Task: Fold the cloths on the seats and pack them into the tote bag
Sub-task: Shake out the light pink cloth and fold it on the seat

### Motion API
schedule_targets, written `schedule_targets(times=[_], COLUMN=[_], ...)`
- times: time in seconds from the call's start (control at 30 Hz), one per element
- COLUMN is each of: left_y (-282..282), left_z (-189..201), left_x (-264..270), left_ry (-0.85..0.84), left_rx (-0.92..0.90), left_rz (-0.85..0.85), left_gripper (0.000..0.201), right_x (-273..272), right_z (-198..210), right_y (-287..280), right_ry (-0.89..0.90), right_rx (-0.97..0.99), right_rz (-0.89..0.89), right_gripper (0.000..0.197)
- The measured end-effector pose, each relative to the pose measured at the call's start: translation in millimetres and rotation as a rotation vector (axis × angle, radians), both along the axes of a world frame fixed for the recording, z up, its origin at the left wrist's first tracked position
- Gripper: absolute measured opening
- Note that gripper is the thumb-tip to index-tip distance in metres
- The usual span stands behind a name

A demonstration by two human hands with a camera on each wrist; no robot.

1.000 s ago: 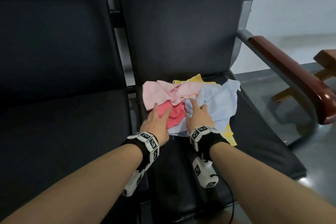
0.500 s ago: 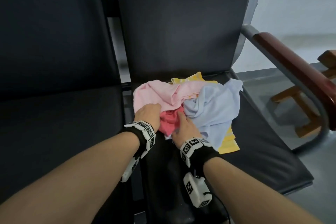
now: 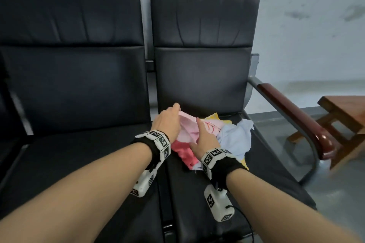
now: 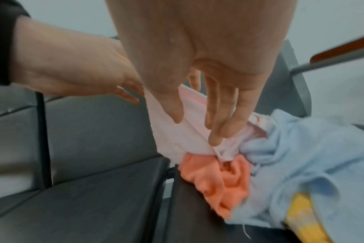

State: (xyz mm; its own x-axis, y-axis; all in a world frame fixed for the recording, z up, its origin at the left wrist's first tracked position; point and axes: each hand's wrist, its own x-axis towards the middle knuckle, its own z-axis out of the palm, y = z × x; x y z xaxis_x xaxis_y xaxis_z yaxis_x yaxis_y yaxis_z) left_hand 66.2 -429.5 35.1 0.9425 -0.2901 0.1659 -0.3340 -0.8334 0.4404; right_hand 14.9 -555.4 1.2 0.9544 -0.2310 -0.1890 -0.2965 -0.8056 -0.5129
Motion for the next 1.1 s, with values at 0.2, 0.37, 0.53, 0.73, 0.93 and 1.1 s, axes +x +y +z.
schedule_targets(times=[0.2, 0.37, 0.53, 0.73, 0.93, 1.1], left_y=[31, 74, 116, 167, 253, 311], left_z=[90, 157, 203, 244, 269, 261], left_x=[-33, -63, -89, -124, -138, -144], left_ry=[-0.061, -0.132, -0.2, -0.301, -0.365, -0.3], left_rx=[-0.328, -0.545, -0.69, -0.687, -0.542, -0.413], left_rz=[-0.024, 0.025, 0.033, 0.002, 0.142, 0.22], left_gripper=[0.022, 0.026, 0.026, 0.024, 0.019, 0.033], right_x=[-6, -24, -52, -85, -94, -93], right_z=[84, 138, 180, 220, 256, 274], right_y=[26, 65, 109, 180, 214, 243], right_ry=[-0.169, -0.263, -0.273, -0.279, -0.268, -0.362], right_rx=[0.087, 0.153, 0.166, 0.083, 0.076, 0.094], right_rz=[-0.016, 0.03, 0.159, 0.298, 0.339, 0.351], right_gripper=[0.086, 0.07, 0.08, 0.012, 0.02, 0.016])
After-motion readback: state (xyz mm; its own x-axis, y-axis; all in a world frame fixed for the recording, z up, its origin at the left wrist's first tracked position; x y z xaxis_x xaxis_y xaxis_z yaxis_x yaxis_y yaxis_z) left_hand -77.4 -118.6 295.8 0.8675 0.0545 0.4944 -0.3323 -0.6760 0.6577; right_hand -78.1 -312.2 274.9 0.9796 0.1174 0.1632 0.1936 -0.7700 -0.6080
